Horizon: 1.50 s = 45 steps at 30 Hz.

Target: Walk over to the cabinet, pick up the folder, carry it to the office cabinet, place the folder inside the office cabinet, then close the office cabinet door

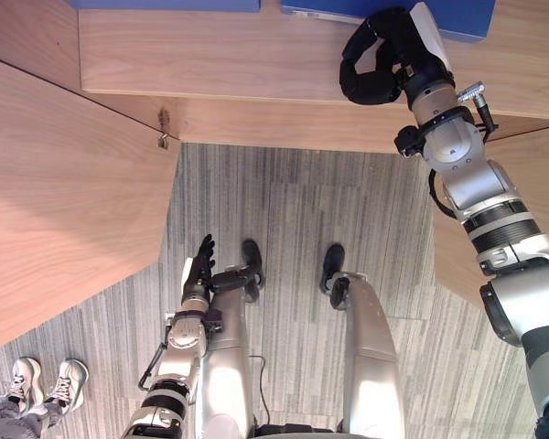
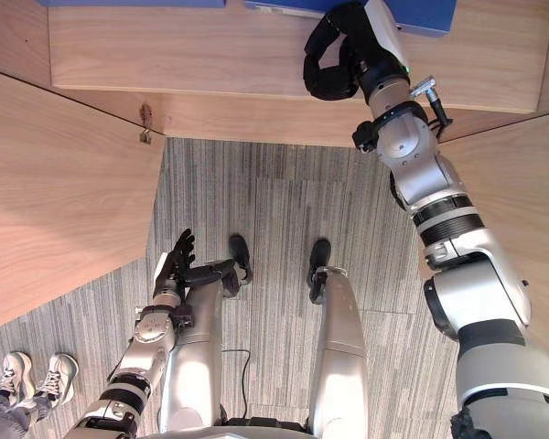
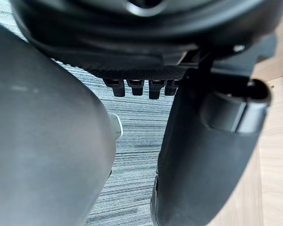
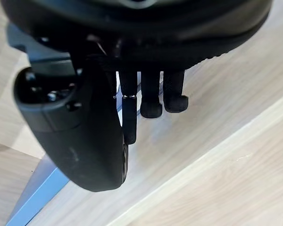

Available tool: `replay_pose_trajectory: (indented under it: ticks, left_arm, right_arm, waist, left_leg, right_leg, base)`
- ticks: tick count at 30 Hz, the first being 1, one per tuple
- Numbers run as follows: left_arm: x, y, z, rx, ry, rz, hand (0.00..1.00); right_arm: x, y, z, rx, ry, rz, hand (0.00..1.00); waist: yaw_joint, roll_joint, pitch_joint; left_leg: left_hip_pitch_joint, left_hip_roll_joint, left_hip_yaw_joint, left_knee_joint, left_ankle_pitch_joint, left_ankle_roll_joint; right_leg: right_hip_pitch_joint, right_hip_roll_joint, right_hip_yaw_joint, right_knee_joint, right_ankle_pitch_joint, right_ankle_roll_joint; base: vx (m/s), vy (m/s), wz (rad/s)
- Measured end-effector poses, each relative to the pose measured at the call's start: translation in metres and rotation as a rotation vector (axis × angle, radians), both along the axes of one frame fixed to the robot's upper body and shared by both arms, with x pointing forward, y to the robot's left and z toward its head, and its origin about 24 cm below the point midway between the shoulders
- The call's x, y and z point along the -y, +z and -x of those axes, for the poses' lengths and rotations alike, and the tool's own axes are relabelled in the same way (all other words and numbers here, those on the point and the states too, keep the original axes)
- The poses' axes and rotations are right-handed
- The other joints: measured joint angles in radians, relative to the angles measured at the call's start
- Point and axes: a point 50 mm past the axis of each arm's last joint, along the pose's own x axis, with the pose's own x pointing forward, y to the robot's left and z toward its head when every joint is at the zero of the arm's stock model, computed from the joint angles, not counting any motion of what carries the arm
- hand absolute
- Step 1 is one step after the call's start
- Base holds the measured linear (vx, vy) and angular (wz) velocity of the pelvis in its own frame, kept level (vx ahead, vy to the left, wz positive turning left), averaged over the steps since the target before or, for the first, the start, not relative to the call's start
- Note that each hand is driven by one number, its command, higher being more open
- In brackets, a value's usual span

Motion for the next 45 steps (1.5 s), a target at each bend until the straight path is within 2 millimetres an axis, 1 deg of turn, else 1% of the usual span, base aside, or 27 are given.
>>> replay_pose_trajectory:
  ticks: [6, 11, 13, 17, 20, 21, 22, 23, 24, 25, 26, 28, 29, 30, 31, 32, 33, 34, 35, 37, 38, 39, 40, 41, 42, 43, 45]
  left_arm:
    - [0.0, 0.001, 0.0, 0.008, 0.023, 0.016, 1.0]
    - [0.003, 0.005, -0.003, 0.036, 0.046, 0.033, 1.0]
    - [0.007, 0.01, -0.005, 0.061, 0.058, 0.059, 1.0]
    - [0.013, 0.015, -0.008, 0.088, 0.063, 0.083, 1.0]
    - [0.013, 0.015, -0.008, 0.089, 0.089, 0.103, 1.0]
    - [0.013, 0.015, -0.008, 0.085, 0.094, 0.106, 1.0]
    - [0.014, 0.013, -0.008, 0.074, 0.094, 0.105, 1.0]
    - [0.014, 0.008, -0.006, 0.041, 0.095, 0.106, 1.0]
    - [0.016, -0.001, -0.001, -0.005, 0.094, 0.11, 1.0]
    - [0.018, -0.005, 0.002, -0.029, 0.093, 0.114, 1.0]
    - [0.02, -0.014, 0.009, -0.073, 0.087, 0.115, 1.0]
    - [0.023, -0.026, 0.024, -0.125, 0.085, 0.112, 1.0]
    - [0.024, -0.037, 0.037, -0.172, 0.08, 0.104, 1.0]
    - [0.024, -0.045, 0.045, -0.21, 0.07, 0.101, 1.0]
    - [0.025, -0.055, 0.055, -0.267, 0.058, 0.082, 1.0]
    - [0.025, -0.059, 0.06, -0.295, 0.052, 0.075, 1.0]
    - [0.023, -0.069, 0.07, -0.347, 0.048, 0.072, 1.0]
    - [0.021, -0.077, 0.079, -0.4, 0.039, 0.063, 1.0]
    - [0.02, -0.081, 0.083, -0.421, 0.035, 0.055, 1.0]
    - [0.014, -0.088, 0.094, -0.472, 0.035, 0.043, 1.0]
    - [0.01, -0.091, 0.099, -0.491, 0.041, 0.035, 1.0]
    - [0.007, -0.093, 0.102, -0.504, 0.047, 0.029, 1.0]
    - [0.001, -0.096, 0.11, -0.53, 0.061, 0.021, 1.0]
    - [-0.002, -0.098, 0.115, -0.545, 0.07, 0.012, 1.0]
    - [-0.005, -0.1, 0.12, -0.564, 0.081, 0.008, 1.0]
    - [-0.007, -0.103, 0.124, -0.585, 0.085, 0.002, 1.0]
    - [-0.009, -0.106, 0.129, -0.61, 0.079, -0.012, 1.0]
  right_arm:
    - [-0.015, 0.02, -0.013, 0.036, -0.118, 0.013, 0.0]
    - [-0.018, 0.026, -0.013, 0.069, -0.156, -0.018, 0.0]
    - [-0.018, 0.034, -0.014, 0.076, -0.171, -0.063, 0.0]
    - [-0.015, 0.037, -0.014, 0.07, -0.182, -0.179, 0.0]
    - [-0.02, 0.041, -0.003, 0.121, -0.106, -0.304, 0.0]
    - [-0.022, 0.039, 0.009, 0.174, -0.058, -0.354, 0.0]
    - [-0.022, 0.036, 0.015, 0.195, -0.029, -0.385, 0.0]
    - [-0.023, 0.023, 0.028, 0.225, 0.014, -0.422, 0.0]
    - [-0.024, 0.002, 0.04, 0.227, 0.05, -0.457, 0.0]
    - [-0.026, -0.011, 0.046, 0.22, 0.068, -0.475, 0.0]
    - [-0.028, -0.039, 0.061, 0.197, 0.105, -0.507, 0.0]
    - [-0.033, -0.087, 0.081, 0.108, 0.138, -0.567, 0.0]
    - [-0.035, -0.126, 0.094, -0.004, 0.125, -0.613, 1.0]
    - [-0.035, -0.157, 0.103, -0.109, 0.096, -0.641, 1.0]
    - [-0.033, -0.197, 0.117, -0.252, 0.043, -0.669, 1.0]
    - [-0.032, -0.216, 0.125, -0.324, 0.011, -0.684, 1.0]
    - [-0.029, -0.253, 0.14, -0.469, -0.04, -0.714, 1.0]
    - [-0.025, -0.289, 0.156, -0.616, -0.097, -0.726, 1.0]
    - [-0.023, -0.305, 0.164, -0.684, -0.131, -0.729, 1.0]
    - [-0.01, -0.358, 0.196, -0.911, -0.268, -0.754, 1.0]
    - [-0.007, -0.372, 0.207, -0.977, -0.313, -0.764, 1.0]
    - [-0.004, -0.381, 0.215, -1.02, -0.345, -0.773, 1.0]
    - [0.001, -0.398, 0.233, -1.101, -0.416, -0.792, 1.0]
    - [0.006, -0.407, 0.245, -1.14, -0.47, -0.809, 1.0]
    - [0.014, -0.415, 0.258, -1.176, -0.537, -0.835, 1.0]
    - [0.02, -0.42, 0.269, -1.192, -0.601, -0.881, 1.0]
    - [0.031, -0.425, 0.282, -1.191, -0.686, -0.936, 1.0]
  waist:
    - [0.001, 0.0, 0.0]
    - [-0.001, 0.001, -0.001]
    - [0.0, 0.002, -0.001]
    - [0.006, 0.003, -0.001]
    - [0.002, 0.003, -0.001]
    - [0.0, 0.002, -0.001]
    - [-0.001, 0.002, -0.001]
    - [-0.005, 0.002, -0.001]
    - [-0.012, 0.002, -0.001]
    - [-0.016, 0.002, -0.001]
    - [-0.021, 0.001, -0.002]
    - [-0.037, -0.007, -0.013]
    - [-0.048, -0.018, -0.046]
    - [-0.053, -0.027, -0.066]
    - [-0.059, -0.034, -0.094]
    - [-0.065, -0.034, -0.112]
    - [-0.08, -0.036, -0.142]
    - [-0.101, -0.035, -0.174]
    - [-0.108, -0.036, -0.188]
    - [-0.113, -0.035, -0.214]
    - [-0.119, -0.036, -0.226]
    - [-0.123, -0.036, -0.235]
    - [-0.126, -0.036, -0.258]
    - [-0.127, -0.035, -0.276]
    - [-0.129, -0.034, -0.298]
    - [-0.14, -0.034, -0.317]
    - [-0.15, -0.035, -0.337]
  left_leg:
    - [-0.005, 0.0, 0.011, -0.019, 0.009, 0.012]
    - [-0.024, -0.01, 0.011, -0.033, 0.03, 0.02]
    - [-0.04, -0.016, 0.007, -0.043, 0.05, 0.021]
    - [-0.055, -0.017, -0.009, -0.045, 0.066, 0.018]
    - [-0.051, -0.015, -0.008, -0.037, 0.068, 0.018]
    - [-0.039, -0.015, -0.008, -0.036, 0.068, 0.019]
    - [-0.025, -0.014, -0.008, -0.034, 0.066, 0.02]
    - [0.015, -0.011, -0.005, -0.039, 0.061, 0.021]
    - [0.077, -0.008, 0.001, -0.049, 0.053, 0.022]
    - [0.111, -0.005, 0.007, -0.06, 0.047, 0.023]
    - [0.184, -0.001, 0.019, -0.079, 0.035, 0.019]
    - [0.286, 0.002, 0.04, -0.12, 0.022, 0.012]
    - [0.341, 0.002, 0.055, -0.16, 0.02, 0.002]
    - [0.39, 0.002, 0.073, -0.198, 0.025, -0.005]
    - [0.454, 0.001, 0.088, -0.255, 0.038, -0.007]
    - [0.481, -0.001, 0.094, -0.284, 0.044, -0.011]
    - [0.537, -0.01, 0.098, -0.347, 0.064, -0.016]
    - [0.592, -0.022, 0.107, -0.413, 0.091, -0.013]
    - [0.618, -0.029, 0.115, -0.444, 0.102, -0.012]
    - [0.741, -0.047, 0.165, -0.554, 0.13, -0.011]
    - [0.782, -0.055, 0.183, -0.588, 0.136, -0.012]
    - [0.81, -0.06, 0.195, -0.611, 0.14, -0.015]
    - [0.86, -0.067, 0.222, -0.651, 0.145, -0.018]
    - [0.889, -0.071, 0.243, -0.672, 0.145, -0.019]
    - [0.921, -0.075, 0.263, -0.693, 0.145, -0.019]
    - [0.948, -0.082, 0.272, -0.71, 0.145, -0.019]
    - [0.979, -0.09, 0.296, -0.732, 0.145, -0.019]
  right_leg:
    - [-0.005, 0.002, 0.002, -0.029, 0.021, 0.002]
    - [-0.022, -0.005, 0.0, -0.04, 0.038, 0.003]
    - [-0.039, -0.01, -0.004, -0.04, 0.049, -0.002]
    - [-0.046, -0.013, -0.023, -0.038, 0.056, -0.01]
    - [-0.041, -0.013, -0.023, -0.029, 0.057, -0.011]
    - [-0.027, -0.012, -0.023, -0.029, 0.057, -0.011]
    - [-0.014, -0.011, -0.023, -0.032, 0.057, -0.011]
    - [0.029, -0.008, -0.024, -0.046, 0.057, -0.011]
    - [0.092, -0.004, -0.023, -0.064, 0.056, -0.01]
    - [0.126, -0.001, -0.022, -0.077, 0.056, -0.01]
    - [0.196, 0.006, -0.015, -0.111, 0.054, -0.006]
    - [0.29, 0.012, -0.009, -0.163, 0.053, -0.004]
    - [0.339, 0.017, -0.006, -0.21, 0.057, -0.002]
    - [0.382, 0.024, 0.003, -0.251, 0.073, -0.002]
    - [0.441, 0.034, 0.009, -0.317, 0.1, 0.004]
    - [0.47, 0.039, 0.01, -0.354, 0.113, 0.006]
    - [0.531, 0.047, 0.013, -0.434, 0.143, 0.011]
    - [0.588, 0.05, 0.016, -0.509, 0.172, 0.015]
    - [0.615, 0.051, 0.019, -0.544, 0.187, 0.017]
    - [0.722, 0.059, 0.054, -0.669, 0.239, 0.028]
    - [0.753, 0.06, 0.067, -0.7, 0.248, 0.031]
    - [0.774, 0.063, 0.079, -0.717, 0.255, 0.033]
    - [0.807, 0.065, 0.103, -0.75, 0.266, 0.037]
    - [0.823, 0.065, 0.121, -0.768, 0.273, 0.041]
    - [0.847, 0.065, 0.144, -0.792, 0.281, 0.044]
    - [0.87, 0.069, 0.158, -0.815, 0.289, 0.047]
    - [0.89, 0.068, 0.18, -0.839, 0.302, 0.05]
  base:
    - [-0.04, -0.02, -0.05]
    - [-0.05, -0.009, 0.04]
    - [-0.08, -0.03, 0.11]
    - [-0.08, -0.034, 0.12]
    - [-0.04, -0.016, 0.02]
    - [0.0, 0.0, 0.0]
    - [0.01, -0.003, -0.04]
    - [0.03, -0.001, -0.07]
    - [0.03, -0.001, -0.1]
    - [0.01, 0.001, -0.17]
    - [0.01, 0.01, -0.22]
    - [0.02, 0.023, -0.26]
    - [0.09, 0.036, -0.3]
    - [0.15, 0.034, -0.36]
    - [0.15, 0.018, -0.3]
    - [0.17, 0.006, -0.24]
    - [0.19, 0.003, -0.13]
    - [0.2, 0.004, -0.13]
    - [0.22, 0.009, -0.23]
    - [0.2, 0.019, -0.47]
    - [0.16, 0.024, -0.45]
    - [0.15, 0.02, -0.49]
    - [0.14, 0.02, -0.54]
    - [0.11, 0.029, -0.66]
    - [0.1, 0.042, -0.54]
    - [0.08, 0.039, -0.41]
    - [0.03, 0.03, -0.32]
